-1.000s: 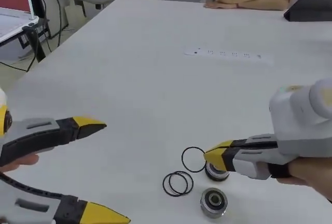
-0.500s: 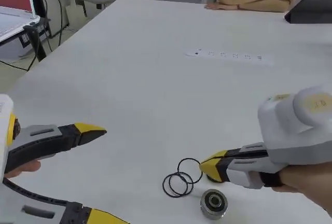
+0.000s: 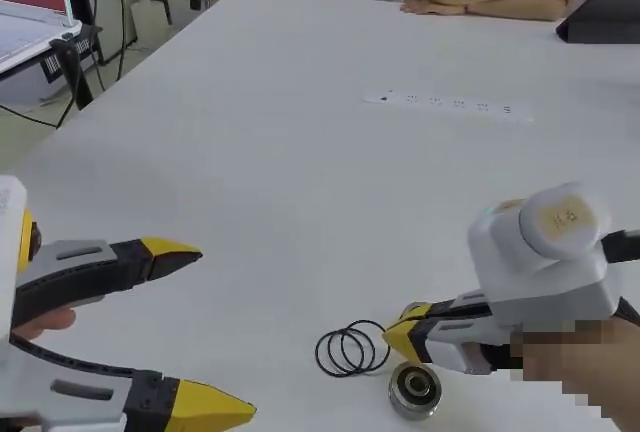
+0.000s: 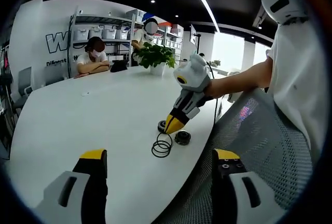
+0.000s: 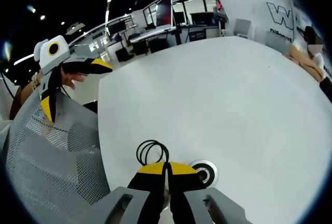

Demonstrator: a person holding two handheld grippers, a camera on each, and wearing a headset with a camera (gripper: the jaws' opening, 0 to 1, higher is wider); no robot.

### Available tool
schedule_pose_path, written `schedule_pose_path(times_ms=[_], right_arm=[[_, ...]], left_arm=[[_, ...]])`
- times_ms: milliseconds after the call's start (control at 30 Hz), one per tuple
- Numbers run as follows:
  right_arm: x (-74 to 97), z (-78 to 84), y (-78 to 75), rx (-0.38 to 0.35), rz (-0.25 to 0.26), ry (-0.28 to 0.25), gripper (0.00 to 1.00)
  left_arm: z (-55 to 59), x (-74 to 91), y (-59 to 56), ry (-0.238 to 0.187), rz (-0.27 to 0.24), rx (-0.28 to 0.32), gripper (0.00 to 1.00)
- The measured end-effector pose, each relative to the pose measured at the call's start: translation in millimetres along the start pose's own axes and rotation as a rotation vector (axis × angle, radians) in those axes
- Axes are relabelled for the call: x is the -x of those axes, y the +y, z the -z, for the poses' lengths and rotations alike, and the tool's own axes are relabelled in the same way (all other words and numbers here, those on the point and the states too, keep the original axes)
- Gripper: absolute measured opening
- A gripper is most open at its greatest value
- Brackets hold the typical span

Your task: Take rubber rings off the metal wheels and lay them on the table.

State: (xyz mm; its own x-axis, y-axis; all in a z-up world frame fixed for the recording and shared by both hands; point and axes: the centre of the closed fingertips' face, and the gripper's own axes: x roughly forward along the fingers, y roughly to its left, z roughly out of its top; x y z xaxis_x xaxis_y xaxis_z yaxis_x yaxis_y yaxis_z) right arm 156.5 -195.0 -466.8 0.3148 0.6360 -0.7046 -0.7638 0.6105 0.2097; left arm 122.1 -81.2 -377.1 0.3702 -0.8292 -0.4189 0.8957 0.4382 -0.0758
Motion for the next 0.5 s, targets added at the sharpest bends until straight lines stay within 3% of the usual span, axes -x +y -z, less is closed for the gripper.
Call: schedule_pose_path(times_ms=[500], right_arm=[[-4.0,-0.8,-0.5,0.082,0.027,0.010,0.03]], left_arm=[[4.0,0.2,1.2,0.020,-0.012,-0.002,0.78]])
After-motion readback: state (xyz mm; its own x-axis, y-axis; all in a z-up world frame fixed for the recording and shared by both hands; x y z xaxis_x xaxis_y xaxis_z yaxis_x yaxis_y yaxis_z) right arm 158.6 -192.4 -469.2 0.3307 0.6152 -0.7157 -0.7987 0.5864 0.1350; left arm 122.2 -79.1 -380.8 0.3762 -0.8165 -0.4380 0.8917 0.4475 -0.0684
